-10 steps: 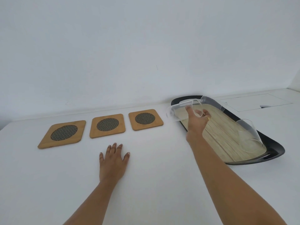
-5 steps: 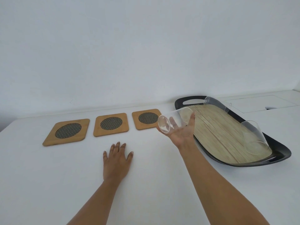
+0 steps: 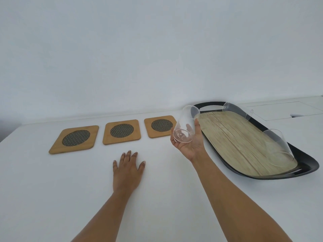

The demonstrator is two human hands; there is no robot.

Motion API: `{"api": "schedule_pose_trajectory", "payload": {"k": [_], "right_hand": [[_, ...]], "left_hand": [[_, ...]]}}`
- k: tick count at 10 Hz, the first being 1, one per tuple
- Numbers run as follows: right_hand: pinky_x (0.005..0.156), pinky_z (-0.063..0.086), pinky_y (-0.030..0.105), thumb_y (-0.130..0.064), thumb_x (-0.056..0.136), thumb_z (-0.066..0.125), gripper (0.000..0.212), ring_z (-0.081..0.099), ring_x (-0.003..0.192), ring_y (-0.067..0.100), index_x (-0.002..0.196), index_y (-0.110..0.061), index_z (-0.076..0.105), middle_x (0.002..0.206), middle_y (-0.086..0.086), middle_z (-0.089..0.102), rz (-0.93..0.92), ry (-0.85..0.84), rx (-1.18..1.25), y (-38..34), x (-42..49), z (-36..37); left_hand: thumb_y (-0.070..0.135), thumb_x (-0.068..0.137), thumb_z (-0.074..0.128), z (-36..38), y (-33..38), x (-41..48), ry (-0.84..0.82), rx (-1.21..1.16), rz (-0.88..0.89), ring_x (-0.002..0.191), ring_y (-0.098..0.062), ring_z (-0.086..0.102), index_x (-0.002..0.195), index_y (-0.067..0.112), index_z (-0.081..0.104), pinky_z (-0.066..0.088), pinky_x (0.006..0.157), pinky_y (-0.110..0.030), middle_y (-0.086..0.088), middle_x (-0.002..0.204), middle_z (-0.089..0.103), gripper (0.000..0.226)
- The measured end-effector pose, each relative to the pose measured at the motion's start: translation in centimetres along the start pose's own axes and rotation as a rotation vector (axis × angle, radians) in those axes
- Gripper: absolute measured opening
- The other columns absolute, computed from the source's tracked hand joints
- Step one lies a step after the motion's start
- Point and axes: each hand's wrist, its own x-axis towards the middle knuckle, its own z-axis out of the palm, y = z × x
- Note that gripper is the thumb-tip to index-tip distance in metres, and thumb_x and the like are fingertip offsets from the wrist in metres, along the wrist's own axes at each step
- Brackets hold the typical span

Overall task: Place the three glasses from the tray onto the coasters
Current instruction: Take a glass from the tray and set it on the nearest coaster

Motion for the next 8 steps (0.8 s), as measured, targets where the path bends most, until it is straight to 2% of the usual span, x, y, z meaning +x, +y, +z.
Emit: {"api": "schedule_pose_trajectory", "payload": {"k": [1,2,3,4,5,6,7,8], "right_hand": [[0.063,0.056,0.031,-0.044,0.082,0.064,0.043,0.062,0.071,0.021,0.109,-0.014,0.049,0.096,0.009,0.056,0.062,0.001,-0.200,0.0,0.4,0.3],[0.058,0.055,0.032,-0.027,0.081,0.068,0.045,0.060,0.074,0.022,0.119,-0.015,0.048,0.102,0.011,0.054,0.090,0.120,-0.496,-0.2,1.0,1.5],[0.058,0.053,0.035,-0.021,0.077,0.072,0.056,0.056,0.082,0.025,0.117,-0.027,0.035,0.099,0.005,0.052,0.088,0.256,-0.838,-0.2,1.7,2.8],[0.063,0.052,0.035,-0.021,0.070,0.079,0.064,0.053,0.095,0.026,0.113,-0.020,0.031,0.104,0.003,0.048,-0.015,0.370,-1.032,-0.3,2.8,3.7],[0.078,0.050,0.035,-0.023,0.067,0.081,0.070,0.048,0.098,0.022,0.119,-0.012,0.036,0.115,0.006,0.042,-0.135,0.388,-1.190,-1.1,4.0,4.8],[0.079,0.040,0.025,-0.027,0.071,0.079,0.075,0.043,0.096,0.018,0.128,-0.008,0.035,0.125,0.008,0.042,-0.242,0.377,-1.418,-2.0,4.8,6.1],[0.086,0.041,0.029,-0.027,0.072,0.077,0.067,0.046,0.094,0.021,0.127,-0.012,0.043,0.133,0.010,0.032,-0.354,0.412,-1.566,-2.3,5.4,7.1],[0.099,0.043,0.034,-0.023,0.072,0.078,0.066,0.051,0.114,0.026,0.128,-0.012,0.045,0.134,0.012,0.036,-0.435,0.379,-1.697,-2.5,6.2,7.7]], "left_hand": [[0.046,0.096,0.030,-0.1,0.1,0.0,-0.001,0.003,0.001,0.146,-0.015,0.009,0.145,0.023,0.024,0.006,0.119,-0.046,0.001,0.157,0.018,0.055],[0.046,0.096,0.030,-0.1,0.1,0.0,0.003,0.011,0.002,0.146,-0.016,0.009,0.145,0.023,0.024,0.007,0.119,-0.046,0.001,0.157,0.019,0.055],[0.046,0.096,0.030,-0.1,0.1,0.0,0.005,0.011,0.001,0.146,-0.015,0.010,0.145,0.023,0.024,0.007,0.119,-0.046,0.001,0.157,0.019,0.055],[0.046,0.096,0.030,-0.1,0.2,-0.1,0.003,0.000,-0.002,0.146,-0.015,0.009,0.145,0.023,0.025,0.006,0.119,-0.046,0.002,0.157,0.019,0.055],[0.046,0.096,0.030,-0.1,0.2,-0.1,0.003,0.002,-0.002,0.146,-0.016,0.009,0.145,0.023,0.025,0.006,0.119,-0.046,0.002,0.157,0.019,0.055],[0.046,0.096,0.030,-0.2,0.2,-0.1,0.008,0.006,-0.003,0.146,-0.016,0.010,0.145,0.023,0.025,0.006,0.119,-0.046,0.001,0.157,0.019,0.055],[0.047,0.095,0.030,-0.1,0.2,-0.1,0.007,0.007,-0.004,0.146,-0.015,0.010,0.145,0.023,0.025,0.006,0.119,-0.046,0.002,0.157,0.019,0.055],[0.047,0.095,0.030,-0.1,0.1,0.0,0.009,0.008,0.000,0.146,-0.015,0.010,0.144,0.023,0.025,0.007,0.119,-0.045,0.002,0.157,0.019,0.055]]}}
